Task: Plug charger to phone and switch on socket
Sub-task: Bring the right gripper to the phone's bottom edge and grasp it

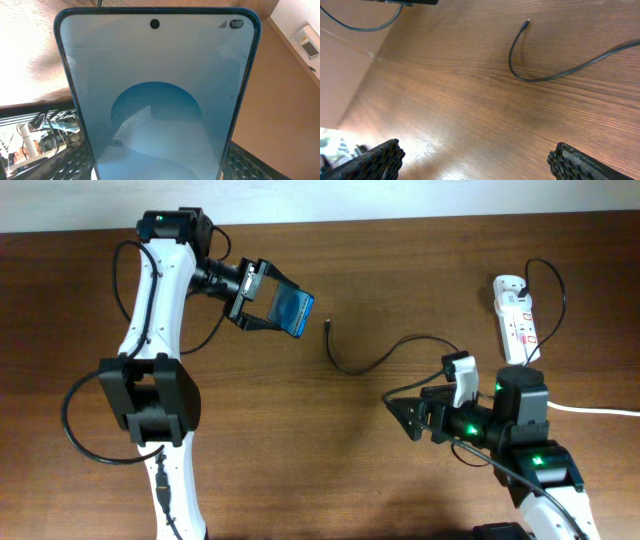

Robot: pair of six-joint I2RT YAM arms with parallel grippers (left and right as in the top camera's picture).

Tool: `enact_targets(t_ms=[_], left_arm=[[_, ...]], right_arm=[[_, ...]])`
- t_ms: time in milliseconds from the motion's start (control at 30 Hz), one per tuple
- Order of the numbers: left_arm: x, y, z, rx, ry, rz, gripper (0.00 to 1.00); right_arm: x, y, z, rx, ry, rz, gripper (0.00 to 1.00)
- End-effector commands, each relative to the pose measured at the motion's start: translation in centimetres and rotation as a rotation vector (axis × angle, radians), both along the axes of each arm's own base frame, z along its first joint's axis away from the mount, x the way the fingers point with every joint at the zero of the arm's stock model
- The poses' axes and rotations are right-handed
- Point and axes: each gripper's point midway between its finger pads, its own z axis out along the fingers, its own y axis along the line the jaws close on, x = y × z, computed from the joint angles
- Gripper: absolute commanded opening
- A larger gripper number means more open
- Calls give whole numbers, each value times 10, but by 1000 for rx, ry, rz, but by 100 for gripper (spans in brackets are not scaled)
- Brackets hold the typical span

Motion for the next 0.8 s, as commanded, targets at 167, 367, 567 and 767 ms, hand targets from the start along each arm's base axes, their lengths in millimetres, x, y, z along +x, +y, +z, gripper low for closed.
enact_targets(t_ms=[167,367,567,767], left_arm=[[4,-1,13,-46,-7,19,0],[-2,7,-20,204,79,44,0],[5,-13,-29,259,-24,-7,0],[5,-28,-33,284,-72,-42,0]], right_arm=[[13,8,14,98,10,-3,99],[36,8,28,198,15,-81,99],[55,13,22,246,125,-115,87],[76,36,36,164,156,-104,86]])
